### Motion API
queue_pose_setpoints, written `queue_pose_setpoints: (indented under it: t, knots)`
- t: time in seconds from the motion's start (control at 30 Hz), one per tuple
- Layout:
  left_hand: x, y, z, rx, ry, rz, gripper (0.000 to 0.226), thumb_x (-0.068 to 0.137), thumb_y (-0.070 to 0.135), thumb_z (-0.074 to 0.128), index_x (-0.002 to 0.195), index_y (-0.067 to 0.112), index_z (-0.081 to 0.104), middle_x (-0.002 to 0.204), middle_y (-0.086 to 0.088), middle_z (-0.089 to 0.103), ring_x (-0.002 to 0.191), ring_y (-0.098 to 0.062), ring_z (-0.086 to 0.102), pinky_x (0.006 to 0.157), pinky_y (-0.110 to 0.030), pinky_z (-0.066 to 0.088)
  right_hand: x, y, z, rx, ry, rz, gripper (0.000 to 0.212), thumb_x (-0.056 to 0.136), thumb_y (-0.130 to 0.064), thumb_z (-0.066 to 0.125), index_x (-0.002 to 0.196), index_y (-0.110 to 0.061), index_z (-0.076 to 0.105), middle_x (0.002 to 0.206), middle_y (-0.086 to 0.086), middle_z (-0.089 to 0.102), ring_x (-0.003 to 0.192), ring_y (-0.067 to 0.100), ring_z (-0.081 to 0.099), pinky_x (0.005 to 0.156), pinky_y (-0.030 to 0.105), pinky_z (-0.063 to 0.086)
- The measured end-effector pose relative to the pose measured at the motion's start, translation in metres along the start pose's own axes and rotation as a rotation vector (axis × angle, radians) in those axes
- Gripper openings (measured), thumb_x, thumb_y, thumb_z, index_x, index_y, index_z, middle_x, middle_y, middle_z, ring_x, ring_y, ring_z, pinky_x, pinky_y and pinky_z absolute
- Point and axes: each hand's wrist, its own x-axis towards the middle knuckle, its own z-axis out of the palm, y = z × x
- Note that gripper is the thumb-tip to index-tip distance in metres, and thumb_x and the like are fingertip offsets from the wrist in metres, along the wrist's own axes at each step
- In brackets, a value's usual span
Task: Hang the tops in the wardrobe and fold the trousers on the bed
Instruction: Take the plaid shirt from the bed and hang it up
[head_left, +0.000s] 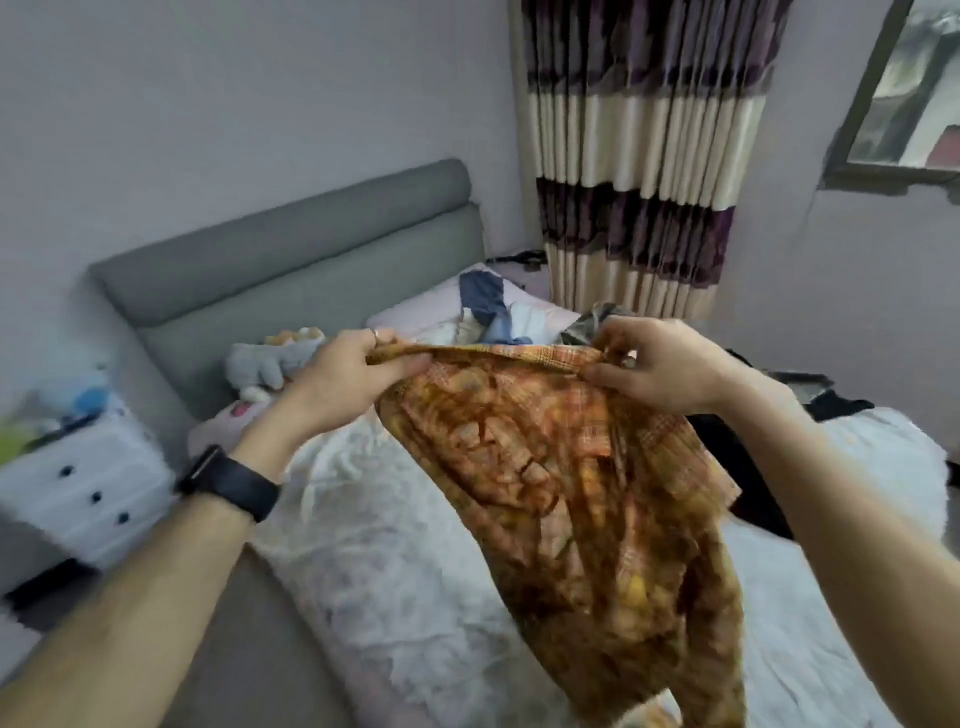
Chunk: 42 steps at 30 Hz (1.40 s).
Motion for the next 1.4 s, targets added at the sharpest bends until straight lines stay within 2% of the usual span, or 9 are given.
queue_pose_setpoints:
  t: [0.13,0.27,0.47,0.6,0.73,0.97,1.13,1.27,1.4]
  knots:
    - [-0.084,0.033,-0.068,0.098,0.073,-0.071,0.020,0.084,0.050,0.071,0.070,0.036,0.071,0.064,0.019,0.065,0.061,0.007,0.058,0.059,-0.008,0.040,0.017,-0.056,0.034,-0.024,0.125,-0.233,0.026,0.097,-0.047,0.058,0.110,-0.025,0.065,0.107,-0.004,0.072,0.099,0.024,0.066,0.080,0.036,0.050]
    - [-0.198,0.047,-0.121,0.083,0.236,-0.261,0.031,0.081,0.055,0.068,0.074,0.026,0.073,0.074,0.004,0.073,0.070,-0.006,0.068,0.064,-0.017,0.051,0.005,-0.139,0.113,0.086,0.195,-0.496,0.039,0.099,-0.060,0.041,0.103,-0.028,0.064,0.100,-0.005,0.073,0.096,0.027,0.066,0.073,0.040,0.052]
    - [-0.334,0.044,-0.165,0.087,0.569,-0.465,0.022,0.086,0.050,0.067,0.088,0.030,0.076,0.088,0.006,0.077,0.083,-0.004,0.072,0.070,-0.010,0.051,-0.056,-0.244,0.267,0.086,0.027,-0.881,0.055,0.093,-0.067,0.050,0.123,-0.023,0.062,0.098,-0.004,0.071,0.093,0.029,0.061,0.077,0.041,0.053]
    - [-0.423,0.036,-0.189,0.135,0.788,-0.606,0.024,0.089,0.050,0.066,0.084,0.027,0.074,0.082,0.006,0.076,0.077,-0.004,0.071,0.068,-0.018,0.051,-0.073,-0.295,0.321,0.200,-0.040,-0.905,0.030,0.095,-0.040,0.053,0.113,-0.018,0.063,0.087,0.001,0.070,0.083,0.032,0.064,0.069,0.040,0.052]
    - [-0.506,0.042,-0.202,0.077,1.036,-0.690,0.029,0.084,0.050,0.070,0.086,0.021,0.075,0.086,-0.002,0.077,0.080,-0.015,0.074,0.067,-0.020,0.056,-0.111,-0.358,0.354,0.488,-0.009,-0.952,0.040,0.094,-0.031,0.063,0.128,-0.011,0.054,0.117,0.009,0.062,0.101,0.031,0.060,0.080,0.042,0.052]
    - [-0.600,0.079,-0.216,0.125,1.186,-0.775,0.030,0.089,0.043,0.068,0.089,0.013,0.072,0.088,-0.007,0.075,0.082,-0.019,0.072,0.078,-0.032,0.056,-0.234,-0.477,0.403,0.620,-0.222,-1.283,0.048,0.097,-0.046,0.057,0.131,-0.013,0.058,0.123,0.007,0.061,0.105,0.032,0.060,0.086,0.044,0.054]
    - [-0.628,0.104,-0.217,0.210,1.264,-0.791,0.035,0.093,0.043,0.067,0.089,0.008,0.069,0.086,-0.004,0.073,0.080,-0.017,0.071,0.077,-0.028,0.056,-0.275,-0.542,0.406,0.837,-0.341,-1.192,0.037,0.098,-0.037,0.059,0.125,-0.015,0.049,0.106,0.004,0.060,0.087,0.025,0.063,0.065,0.031,0.049]
    - [-0.667,0.124,-0.205,0.223,1.419,-0.791,0.035,0.091,0.039,0.067,0.094,0.004,0.069,0.084,-0.003,0.073,0.079,-0.017,0.071,0.075,-0.025,0.058,-0.279,-0.574,0.409,1.121,-0.434,-1.048,0.019,0.102,-0.027,0.055,0.118,-0.026,0.046,0.106,-0.004,0.054,0.091,0.019,0.058,0.075,0.034,0.051]
    - [-0.693,0.135,-0.188,0.243,1.535,-0.865,0.031,0.094,0.035,0.065,0.092,0.004,0.066,0.082,-0.004,0.068,0.079,-0.019,0.068,0.074,-0.026,0.056,-0.311,-0.586,0.410,1.099,-0.440,-1.244,0.012,0.096,-0.023,0.049,0.101,-0.033,0.044,0.091,-0.021,0.035,0.073,0.001,0.043,0.062,0.016,0.031]
